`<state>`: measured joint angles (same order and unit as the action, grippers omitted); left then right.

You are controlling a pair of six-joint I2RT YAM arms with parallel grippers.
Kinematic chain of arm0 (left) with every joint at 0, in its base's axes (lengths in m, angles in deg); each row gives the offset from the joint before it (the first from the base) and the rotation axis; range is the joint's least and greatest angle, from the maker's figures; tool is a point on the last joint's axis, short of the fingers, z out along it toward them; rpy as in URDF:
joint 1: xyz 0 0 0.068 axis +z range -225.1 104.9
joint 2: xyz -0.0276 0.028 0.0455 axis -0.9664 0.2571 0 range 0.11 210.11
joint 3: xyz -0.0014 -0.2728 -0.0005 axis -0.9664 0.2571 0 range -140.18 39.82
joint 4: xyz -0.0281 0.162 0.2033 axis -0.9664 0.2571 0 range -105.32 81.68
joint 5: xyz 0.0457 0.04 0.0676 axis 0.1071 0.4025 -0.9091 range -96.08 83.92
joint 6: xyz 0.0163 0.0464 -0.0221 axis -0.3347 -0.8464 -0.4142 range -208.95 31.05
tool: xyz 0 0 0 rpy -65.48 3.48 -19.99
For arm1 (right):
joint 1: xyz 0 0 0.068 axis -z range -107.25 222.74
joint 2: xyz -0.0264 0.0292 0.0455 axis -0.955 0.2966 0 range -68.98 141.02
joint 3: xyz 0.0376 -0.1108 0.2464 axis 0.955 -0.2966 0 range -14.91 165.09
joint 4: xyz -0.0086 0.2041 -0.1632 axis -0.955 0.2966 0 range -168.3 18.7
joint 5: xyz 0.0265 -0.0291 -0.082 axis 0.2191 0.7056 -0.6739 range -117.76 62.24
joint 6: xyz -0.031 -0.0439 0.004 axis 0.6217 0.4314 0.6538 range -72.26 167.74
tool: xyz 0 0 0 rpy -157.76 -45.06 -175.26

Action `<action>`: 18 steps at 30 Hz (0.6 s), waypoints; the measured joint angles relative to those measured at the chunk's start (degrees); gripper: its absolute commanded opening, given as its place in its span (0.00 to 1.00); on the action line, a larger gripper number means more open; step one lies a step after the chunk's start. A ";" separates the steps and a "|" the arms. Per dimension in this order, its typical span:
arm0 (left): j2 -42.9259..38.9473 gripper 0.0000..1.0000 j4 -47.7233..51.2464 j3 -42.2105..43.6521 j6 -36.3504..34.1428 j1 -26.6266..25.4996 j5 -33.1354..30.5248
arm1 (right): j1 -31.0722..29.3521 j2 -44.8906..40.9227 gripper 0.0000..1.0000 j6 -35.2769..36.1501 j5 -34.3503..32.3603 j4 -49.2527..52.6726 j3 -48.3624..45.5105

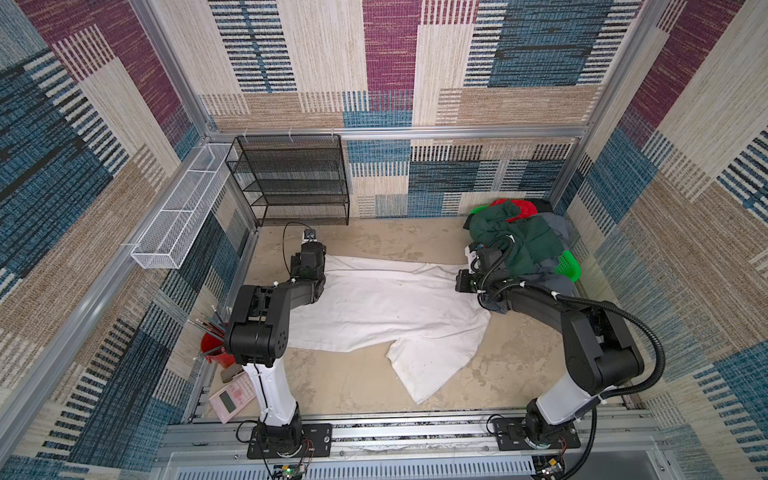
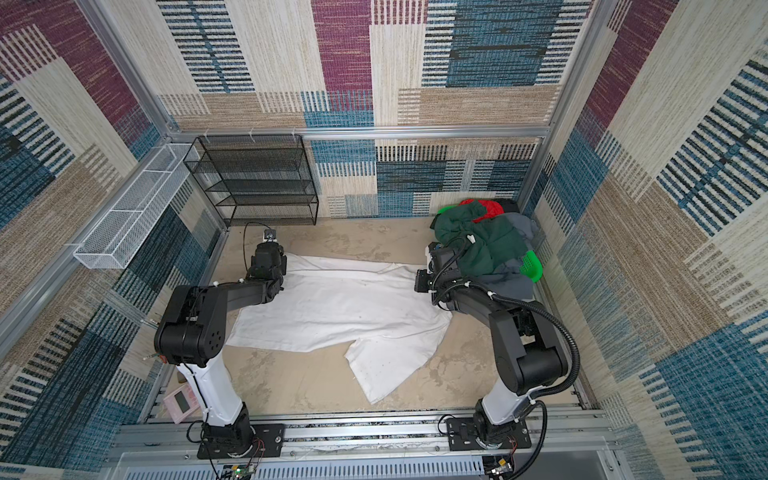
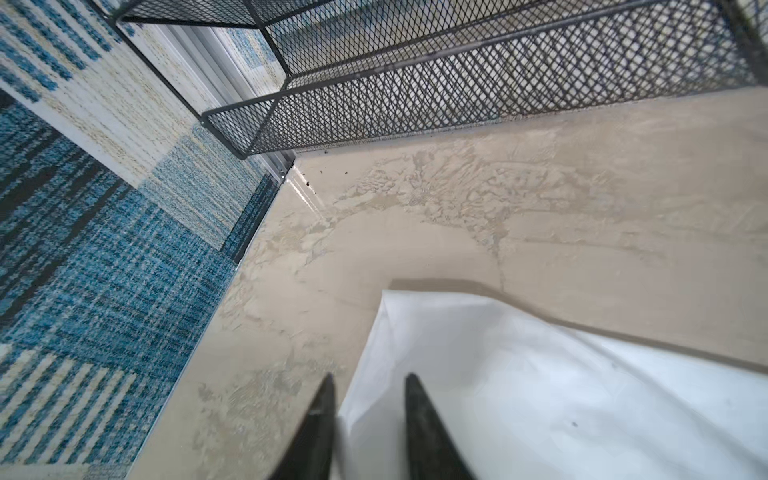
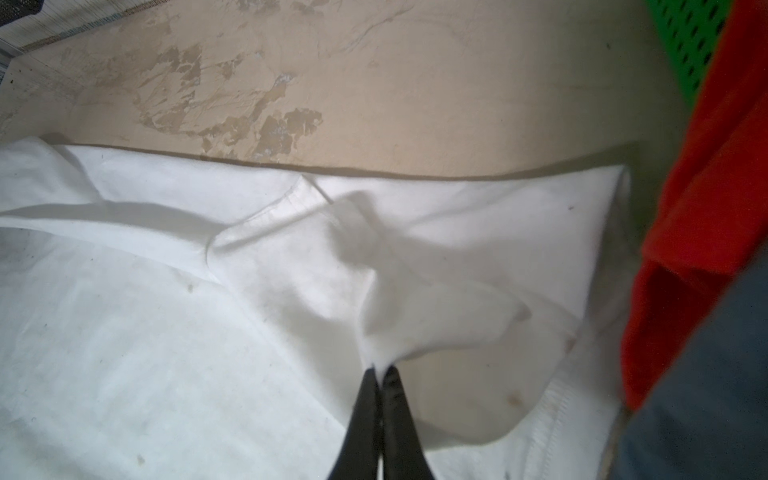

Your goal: Fold and stack the t-shirts

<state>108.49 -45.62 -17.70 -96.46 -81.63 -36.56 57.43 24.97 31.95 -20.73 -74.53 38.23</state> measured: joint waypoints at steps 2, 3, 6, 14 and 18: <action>-0.90 0.71 -2.47 1.20 0.00 -0.20 -1.09 | 0.00 0.00 0.38 -0.44 0.02 -0.02 -0.15; -1.36 0.74 -3.39 1.62 0.00 -0.33 -1.55 | 0.00 -0.02 0.41 -0.39 0.00 0.02 -0.17; -3.10 0.78 -4.63 2.54 0.04 -0.76 -3.32 | 0.00 -0.26 0.50 -0.15 0.02 0.04 -0.17; -10.49 0.81 -1.99 2.99 4.39 -1.46 -6.84 | -0.09 -1.07 0.60 -0.15 -0.20 1.51 1.38; -16.31 0.84 2.27 5.31 9.14 -2.03 -6.43 | -2.27 -0.11 0.63 0.55 -4.09 5.20 5.84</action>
<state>92.18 -43.35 -12.38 -87.32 -83.66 -42.98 55.16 24.86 32.49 -24.82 -69.33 44.07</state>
